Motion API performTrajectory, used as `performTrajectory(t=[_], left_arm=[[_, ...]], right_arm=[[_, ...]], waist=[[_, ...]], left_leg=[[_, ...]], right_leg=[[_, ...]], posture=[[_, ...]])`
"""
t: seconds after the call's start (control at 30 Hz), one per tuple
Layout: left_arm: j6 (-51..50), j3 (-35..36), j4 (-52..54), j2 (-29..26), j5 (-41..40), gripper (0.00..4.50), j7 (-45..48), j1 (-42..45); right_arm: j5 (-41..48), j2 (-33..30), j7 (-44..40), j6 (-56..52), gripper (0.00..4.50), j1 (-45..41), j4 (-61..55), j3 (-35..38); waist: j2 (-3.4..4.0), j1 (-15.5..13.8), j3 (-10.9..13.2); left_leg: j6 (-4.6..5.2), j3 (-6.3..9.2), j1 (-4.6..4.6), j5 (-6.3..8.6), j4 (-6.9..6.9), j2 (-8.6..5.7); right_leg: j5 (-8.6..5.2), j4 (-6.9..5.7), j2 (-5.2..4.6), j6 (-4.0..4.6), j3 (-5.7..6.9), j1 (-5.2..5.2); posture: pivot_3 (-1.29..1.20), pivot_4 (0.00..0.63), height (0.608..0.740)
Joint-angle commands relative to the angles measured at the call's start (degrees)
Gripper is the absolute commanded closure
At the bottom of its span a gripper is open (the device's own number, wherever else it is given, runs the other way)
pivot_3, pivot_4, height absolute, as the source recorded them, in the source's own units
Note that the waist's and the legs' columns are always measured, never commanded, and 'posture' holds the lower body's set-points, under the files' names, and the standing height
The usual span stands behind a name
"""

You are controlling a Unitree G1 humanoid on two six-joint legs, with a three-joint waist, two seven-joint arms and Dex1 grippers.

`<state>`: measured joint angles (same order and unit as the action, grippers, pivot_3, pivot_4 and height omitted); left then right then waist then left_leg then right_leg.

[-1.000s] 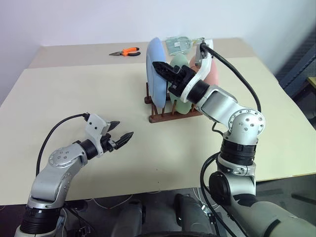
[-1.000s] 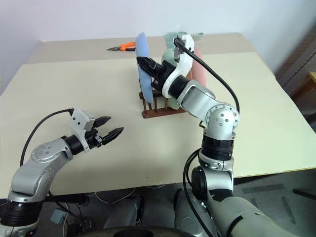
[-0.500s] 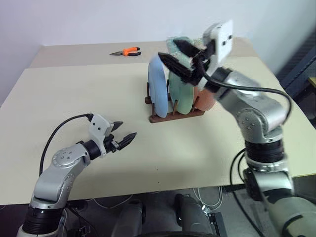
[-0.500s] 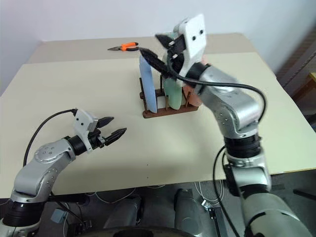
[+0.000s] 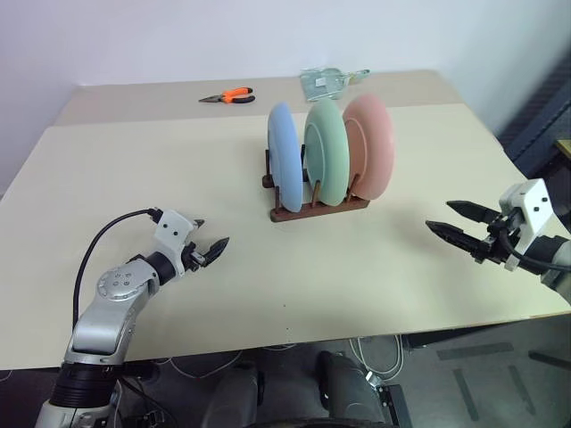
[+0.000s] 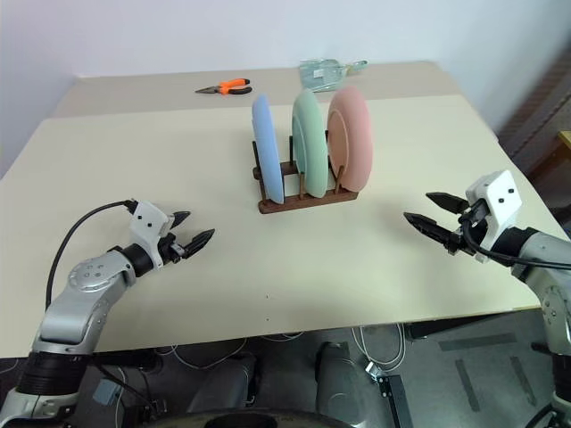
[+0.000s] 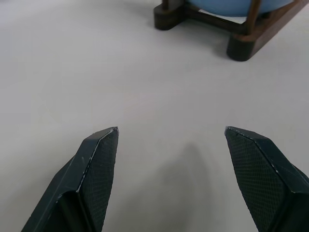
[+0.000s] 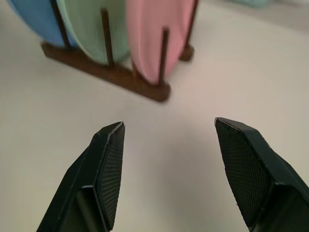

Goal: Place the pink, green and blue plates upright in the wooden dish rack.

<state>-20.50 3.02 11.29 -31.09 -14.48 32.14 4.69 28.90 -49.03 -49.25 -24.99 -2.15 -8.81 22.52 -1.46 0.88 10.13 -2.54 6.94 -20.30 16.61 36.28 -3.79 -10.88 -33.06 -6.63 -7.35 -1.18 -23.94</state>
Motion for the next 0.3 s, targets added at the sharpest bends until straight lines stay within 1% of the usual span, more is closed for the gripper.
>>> performTrajectory(t=[0.03, 0.1, 0.2, 0.3], left_arm=[[2.23, 1.68, 0.03, -0.60, 0.59, 0.87, 0.41, -1.32], [2.32, 1.84, 0.22, -0.63, 0.88, 0.87, 0.14, -1.81], [2.67, 2.39, 0.06, -0.53, 1.38, 0.87, -0.67, -2.59], [3.17, 2.64, 0.11, -0.13, 2.19, 0.87, -1.56, -3.20]], right_arm=[[-3.03, 1.53, 0.23, 4.92, 1.51, -2.48, 4.16, -1.84], [-3.91, 2.06, -0.09, 6.50, 1.51, -3.99, 7.01, -2.60], [-5.00, 2.81, -0.53, 8.38, 1.51, -6.08, 10.20, -4.02], [-5.82, 3.36, -0.97, 9.42, 1.51, -7.95, 12.20, -5.38]], waist=[[-0.02, 0.08, 0.01], [0.01, -0.08, 0.02], [0.01, -0.34, 0.03], [0.01, -0.43, 0.02]], left_leg=[[0.00, -0.04, 0.02, 0.00, 0.01, 0.09], [0.00, -0.09, 0.01, 0.01, 0.00, 0.20], [0.01, -0.09, 0.01, 0.00, 0.08, 0.19], [0.01, -0.09, 0.00, 0.00, 0.10, 0.18]], right_leg=[[0.00, 0.00, 0.01, 0.00, 0.07, 0.03], [0.01, 0.02, 0.04, 0.02, 0.09, 0.01], [0.23, -0.01, 0.04, 0.09, 0.08, -0.33], [0.26, 0.00, 0.03, 0.08, 0.08, -0.34]], posture=[[0.00, 0.150, 0.740], [0.00, 0.150, 0.740], [0.00, 0.150, 0.740], [0.00, 0.150, 0.740]])
